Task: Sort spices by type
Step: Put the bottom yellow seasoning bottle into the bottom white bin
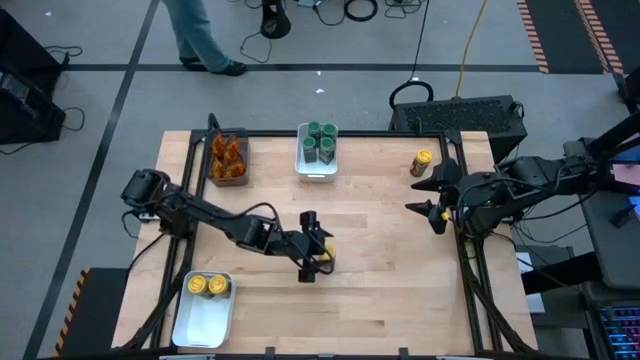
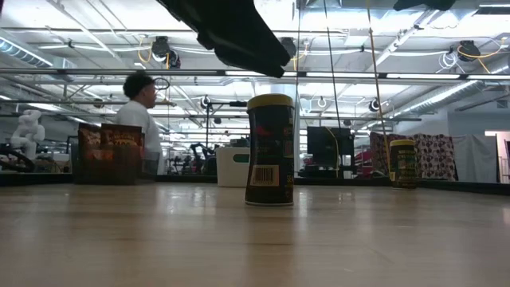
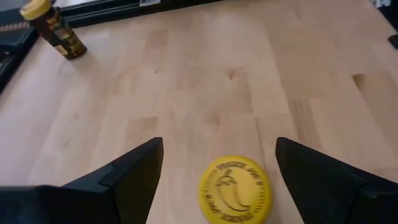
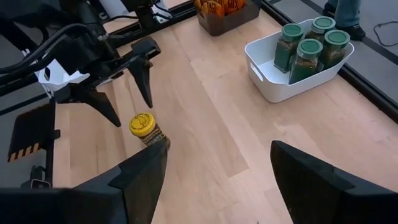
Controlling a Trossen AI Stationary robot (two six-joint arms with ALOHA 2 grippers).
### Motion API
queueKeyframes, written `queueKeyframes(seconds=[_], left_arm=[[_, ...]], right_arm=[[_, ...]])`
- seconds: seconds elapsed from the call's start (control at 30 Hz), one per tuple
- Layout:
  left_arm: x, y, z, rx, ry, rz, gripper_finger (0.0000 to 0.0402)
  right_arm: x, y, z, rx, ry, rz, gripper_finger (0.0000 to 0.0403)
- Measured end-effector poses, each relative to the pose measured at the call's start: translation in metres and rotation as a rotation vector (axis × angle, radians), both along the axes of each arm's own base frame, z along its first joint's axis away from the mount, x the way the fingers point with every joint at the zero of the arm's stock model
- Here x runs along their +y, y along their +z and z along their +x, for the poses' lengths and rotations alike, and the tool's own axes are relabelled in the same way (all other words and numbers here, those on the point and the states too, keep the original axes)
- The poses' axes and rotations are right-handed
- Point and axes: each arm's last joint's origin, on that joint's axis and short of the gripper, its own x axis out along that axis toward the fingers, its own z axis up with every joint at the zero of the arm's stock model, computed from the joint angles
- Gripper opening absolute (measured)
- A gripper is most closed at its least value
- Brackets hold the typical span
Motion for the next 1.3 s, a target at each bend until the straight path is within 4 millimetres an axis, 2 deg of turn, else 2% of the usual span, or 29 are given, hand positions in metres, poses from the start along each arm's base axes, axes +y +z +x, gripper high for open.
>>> queueKeyframes(seconds=[0.27,0.57,1.3], left_arm=[[0.005,-0.001,0.002,0.013,-0.032,-0.031,0.0315],[0.003,-0.023,0.009,0.075,-0.036,-0.019,0.0315],[0.002,-0.048,0.014,0.143,-0.015,-0.056,0.0315]], right_arm=[[0.0,0.0,0.0,0.003,0.001,0.0,0.0267],[0.0,0.0,0.0,0.007,0.013,-0.013,0.0267],[0.0,-0.001,-0.001,0.018,0.025,-0.03,0.0267]])
